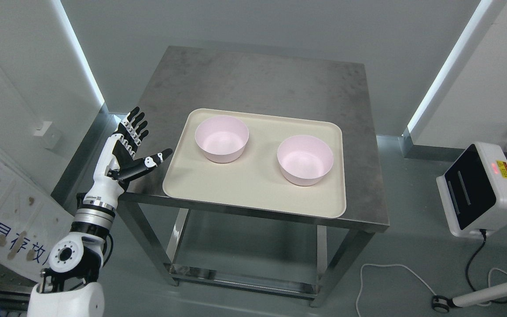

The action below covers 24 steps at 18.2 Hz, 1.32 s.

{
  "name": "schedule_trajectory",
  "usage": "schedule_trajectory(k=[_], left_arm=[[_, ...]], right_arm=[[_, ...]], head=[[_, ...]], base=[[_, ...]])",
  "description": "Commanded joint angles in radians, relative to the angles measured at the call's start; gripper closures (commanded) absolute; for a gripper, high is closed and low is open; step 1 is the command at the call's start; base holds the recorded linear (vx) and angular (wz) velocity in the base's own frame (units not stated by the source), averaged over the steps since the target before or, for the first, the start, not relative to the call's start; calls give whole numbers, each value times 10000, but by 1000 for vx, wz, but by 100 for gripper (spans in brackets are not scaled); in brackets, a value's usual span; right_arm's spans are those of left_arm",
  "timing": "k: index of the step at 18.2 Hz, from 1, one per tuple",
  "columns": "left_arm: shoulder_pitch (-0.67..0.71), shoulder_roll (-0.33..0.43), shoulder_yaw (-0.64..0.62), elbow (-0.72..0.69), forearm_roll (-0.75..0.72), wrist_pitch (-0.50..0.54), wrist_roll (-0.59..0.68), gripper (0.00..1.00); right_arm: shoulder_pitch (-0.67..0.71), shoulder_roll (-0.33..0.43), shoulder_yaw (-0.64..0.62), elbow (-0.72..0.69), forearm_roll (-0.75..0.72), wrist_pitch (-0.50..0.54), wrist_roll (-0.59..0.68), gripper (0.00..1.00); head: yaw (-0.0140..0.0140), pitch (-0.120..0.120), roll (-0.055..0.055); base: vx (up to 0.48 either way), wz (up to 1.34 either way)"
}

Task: Stack pink IKEA bowls on left shelf middle
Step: 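Reach the left hand toward the pink bowl farther from the tray's far edge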

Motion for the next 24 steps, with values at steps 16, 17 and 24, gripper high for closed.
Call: schedule_trajectory(k=[16,17,24], left_arm=[[-3481,2126,-3132,2189,-1860,411,-984,1],[-3696,2264,-3302,2374,-2212,625,-1520,2],[-4954,2189,-4269,3538,-5236,826,-2983,2]], right_arm=[[0,-175,-92,0,77,4,63,0],[0,-175,-92,0,77,4,63,0],[0,-175,-92,0,77,4,63,0]], head=[[0,0,0],[0,0,0],[0,0,0]], base=[[0,0],[-11,8],[-2,-7]])
